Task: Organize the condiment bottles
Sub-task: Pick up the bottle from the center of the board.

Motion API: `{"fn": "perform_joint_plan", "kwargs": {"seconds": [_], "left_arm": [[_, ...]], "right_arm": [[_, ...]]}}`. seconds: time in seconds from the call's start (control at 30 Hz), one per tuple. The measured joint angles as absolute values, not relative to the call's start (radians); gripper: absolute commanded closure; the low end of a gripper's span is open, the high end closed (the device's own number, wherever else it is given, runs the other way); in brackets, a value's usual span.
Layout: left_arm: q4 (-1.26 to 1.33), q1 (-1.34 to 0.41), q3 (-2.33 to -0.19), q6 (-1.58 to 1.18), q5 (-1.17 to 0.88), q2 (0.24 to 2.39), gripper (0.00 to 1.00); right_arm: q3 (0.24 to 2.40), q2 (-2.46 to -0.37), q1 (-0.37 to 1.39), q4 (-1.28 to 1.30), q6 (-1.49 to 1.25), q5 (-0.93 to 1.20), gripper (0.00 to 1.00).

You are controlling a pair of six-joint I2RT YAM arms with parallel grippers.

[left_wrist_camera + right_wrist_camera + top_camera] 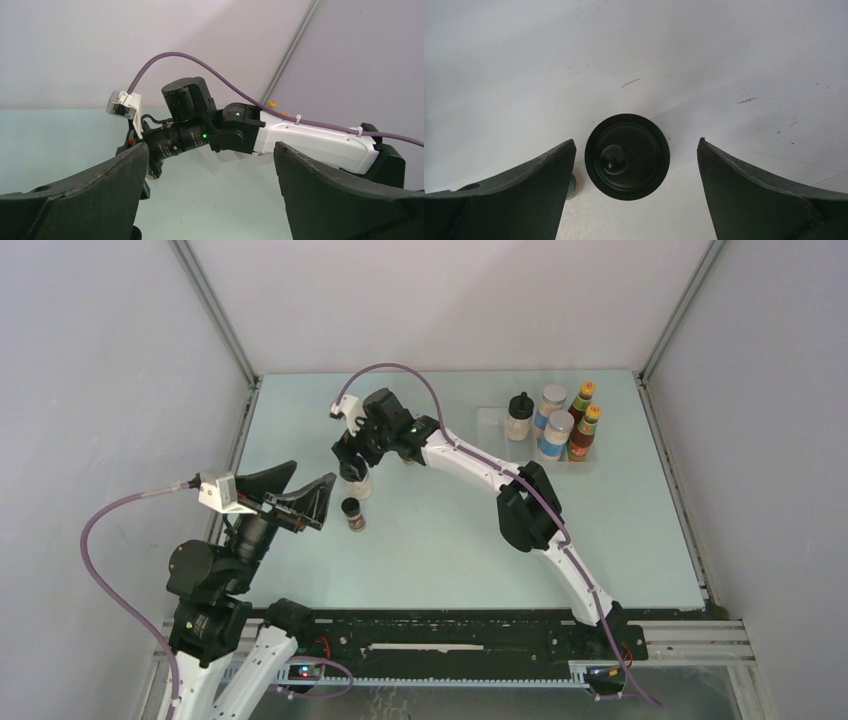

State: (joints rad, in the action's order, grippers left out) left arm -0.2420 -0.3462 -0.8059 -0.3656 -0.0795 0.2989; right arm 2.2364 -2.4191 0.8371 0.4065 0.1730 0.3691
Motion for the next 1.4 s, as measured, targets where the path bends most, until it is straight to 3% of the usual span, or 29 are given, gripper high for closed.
{"fn": "perform_joint_plan", "kwargs": {"seconds": [0.5,0.63,0.77,1.1,1.4], "left_arm": [[-0.22,-0.346,-0.793,-0.365,-0.082,0.299,0.01],[-0.214,-0.346,-0.783,-0.362,-0.082,0.3,0.01],[-0.21,-0.346,-0.78,-0.357,-0.082,0.301,0.0],[-0.199,-0.346,-0.765,-0.356,-0.082,0.303,0.0],[-0.196,-0.346,-0.765,-0.356,-0.082,0.313,0.01]], "right_arm": [[2.253,-2.456,0.834,0.411,0.173,0.377,0.0],[2.253,-2.462,0.833,0.419,0.173,0.378,0.06],[2.269,-2.47,0.832,0.429,0.172,0.387,0.24],[2.301,-2.486,0.824,0.437,0.173,0.409,0.98],[2.301,-2.486,0.824,0.438,0.174,0.409,1.0]]}}
